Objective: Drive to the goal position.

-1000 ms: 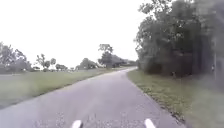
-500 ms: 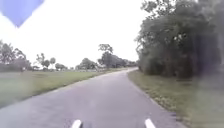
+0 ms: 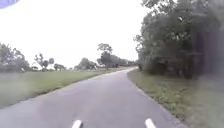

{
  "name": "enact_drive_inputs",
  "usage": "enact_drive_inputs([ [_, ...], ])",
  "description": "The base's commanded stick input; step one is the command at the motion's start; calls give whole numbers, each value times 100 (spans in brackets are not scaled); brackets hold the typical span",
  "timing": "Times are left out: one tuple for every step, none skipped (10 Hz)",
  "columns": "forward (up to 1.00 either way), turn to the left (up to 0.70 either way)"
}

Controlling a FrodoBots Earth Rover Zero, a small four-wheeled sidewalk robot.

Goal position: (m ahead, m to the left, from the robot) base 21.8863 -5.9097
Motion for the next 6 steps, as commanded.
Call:
enact_drive_inputs([
  [80, 3],
  [80, 3],
  [80, 3],
  [80, 3],
  [80, 3],
  [81, 3],
])
